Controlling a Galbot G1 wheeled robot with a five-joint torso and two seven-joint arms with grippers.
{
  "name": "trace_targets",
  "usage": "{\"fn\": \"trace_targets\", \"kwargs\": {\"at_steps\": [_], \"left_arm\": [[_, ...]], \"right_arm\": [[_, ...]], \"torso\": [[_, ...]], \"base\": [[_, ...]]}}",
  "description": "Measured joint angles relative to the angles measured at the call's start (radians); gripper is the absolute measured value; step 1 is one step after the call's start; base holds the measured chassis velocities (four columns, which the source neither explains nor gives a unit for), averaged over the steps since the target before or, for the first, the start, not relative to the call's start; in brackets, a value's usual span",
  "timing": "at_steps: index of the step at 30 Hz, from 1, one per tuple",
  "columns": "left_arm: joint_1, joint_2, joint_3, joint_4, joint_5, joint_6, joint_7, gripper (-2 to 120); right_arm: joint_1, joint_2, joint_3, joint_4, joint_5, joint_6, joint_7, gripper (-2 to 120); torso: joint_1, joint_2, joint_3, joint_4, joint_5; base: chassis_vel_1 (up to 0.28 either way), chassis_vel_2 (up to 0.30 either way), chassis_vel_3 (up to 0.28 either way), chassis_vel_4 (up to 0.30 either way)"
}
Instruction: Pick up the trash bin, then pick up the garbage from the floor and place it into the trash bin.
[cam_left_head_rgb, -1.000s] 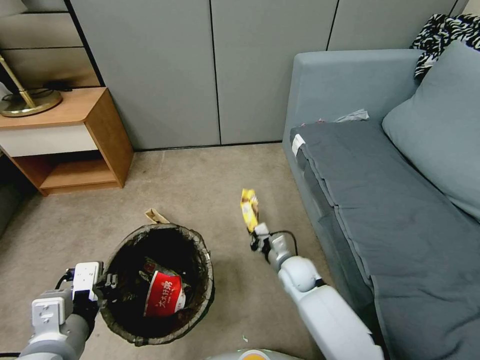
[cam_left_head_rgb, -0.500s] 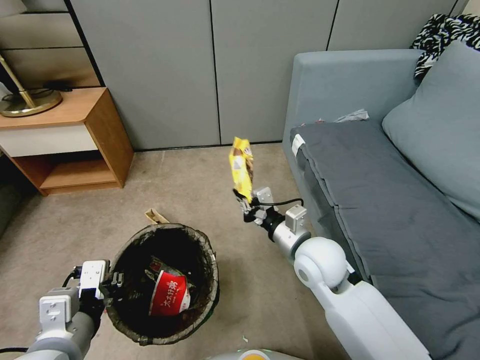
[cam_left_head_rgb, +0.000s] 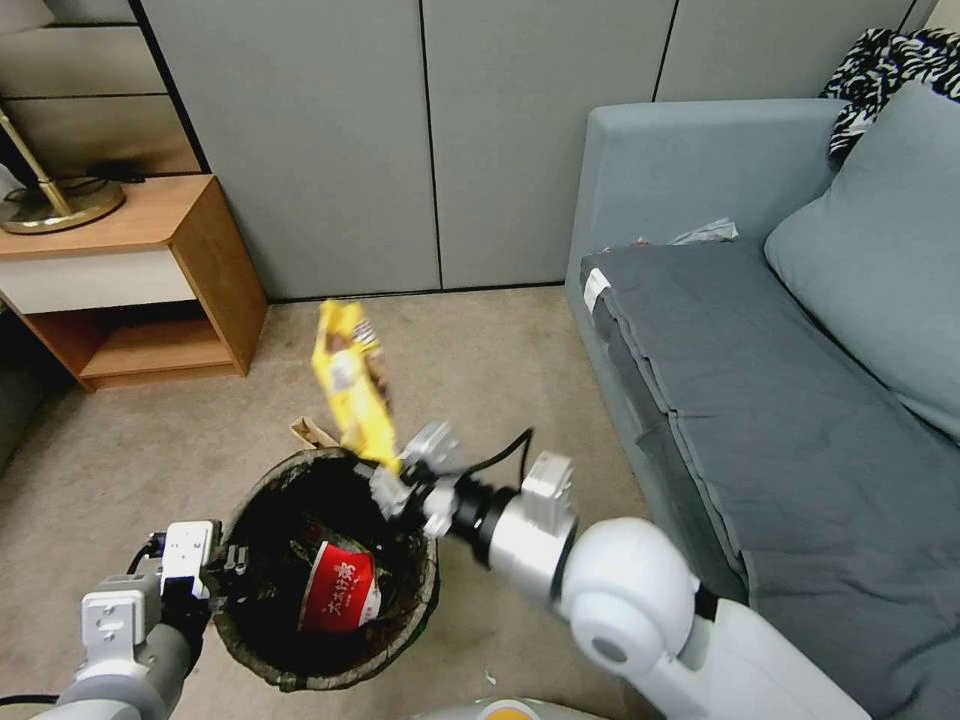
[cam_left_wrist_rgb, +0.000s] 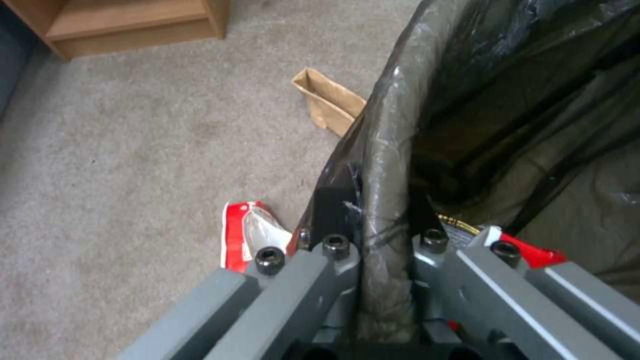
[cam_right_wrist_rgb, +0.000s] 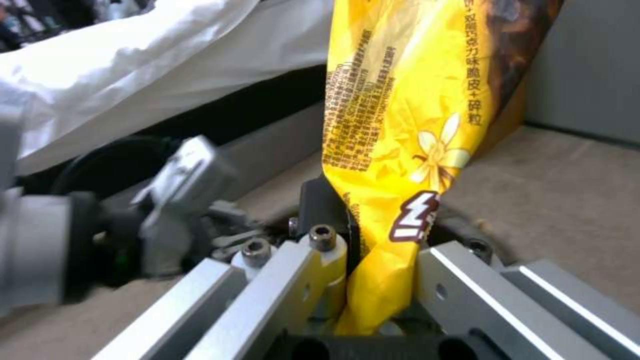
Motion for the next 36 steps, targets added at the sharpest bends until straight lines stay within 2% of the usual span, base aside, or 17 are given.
{"fn": "trace_targets", "kwargs": {"at_steps": [8,16,19,20,22,24,27,28,31,35,36], "left_arm": [[0.005,-0.001,0.000,0.000,0.001,0.001,-0.002,1],[0.005,-0.002,0.001,0.000,0.001,0.001,-0.002,1],[0.005,-0.001,0.001,0.000,0.001,0.001,-0.002,1],[0.005,-0.001,0.001,0.000,0.001,0.001,-0.002,1],[0.004,-0.001,0.001,0.000,0.001,0.002,-0.002,1],[0.004,-0.001,0.001,0.000,0.001,0.002,-0.002,1],[0.002,-0.001,0.001,0.000,0.001,0.002,-0.002,1],[0.002,-0.001,0.001,0.000,0.001,0.002,-0.002,1],[0.001,-0.001,0.001,0.000,0.001,0.002,-0.002,1],[0.000,-0.001,0.000,0.000,0.001,0.002,-0.002,1],[0.000,0.000,0.000,0.000,0.001,0.003,-0.002,1]], "right_arm": [[0.004,0.012,-0.084,-0.019,0.019,-0.025,0.033,0],[-0.002,0.034,-0.119,-0.026,-0.001,-0.070,0.051,2],[-0.004,0.039,-0.130,-0.025,-0.003,-0.082,0.066,17],[-0.004,0.039,-0.130,-0.025,-0.003,-0.082,0.066,17],[-0.005,0.039,-0.130,-0.022,-0.001,-0.085,0.073,27],[-0.005,0.039,-0.130,-0.021,0.000,-0.085,0.073,28],[-0.006,0.038,-0.126,-0.016,0.000,-0.086,0.074,45],[-0.006,0.038,-0.126,-0.016,0.000,-0.086,0.074,45],[-0.008,0.038,-0.122,-0.010,0.000,-0.084,0.074,61],[-0.008,0.037,-0.116,-0.005,0.000,-0.081,0.074,70],[-0.008,0.036,-0.113,-0.003,0.000,-0.080,0.073,77]], "torso": [[0.000,0.000,0.000,-0.0001,0.0000],[0.000,0.000,0.000,-0.0001,0.0000],[0.000,0.000,0.000,-0.0001,0.0000],[0.000,0.000,0.000,-0.0001,0.0000],[0.000,0.000,0.000,-0.0001,0.0000],[0.000,0.000,0.000,-0.0001,0.0000],[0.000,0.000,0.000,-0.0001,0.0000],[0.000,0.000,0.000,-0.0001,0.0000],[0.000,0.000,0.000,-0.0001,0.0000],[0.000,0.000,0.000,-0.0001,0.0000],[0.000,0.000,0.000,-0.0001,0.0000]], "base": [[0.000,0.000,0.000,0.000],[0.000,0.000,0.000,0.000],[0.000,0.000,0.000,0.000],[0.000,0.000,0.000,0.000],[0.000,0.000,0.000,0.000],[0.000,0.000,0.000,0.000],[0.000,0.000,0.000,0.000],[0.000,0.000,0.000,0.000],[0.000,0.000,0.000,0.000],[0.000,0.000,0.000,0.000],[0.000,0.000,0.000,0.000]]}}
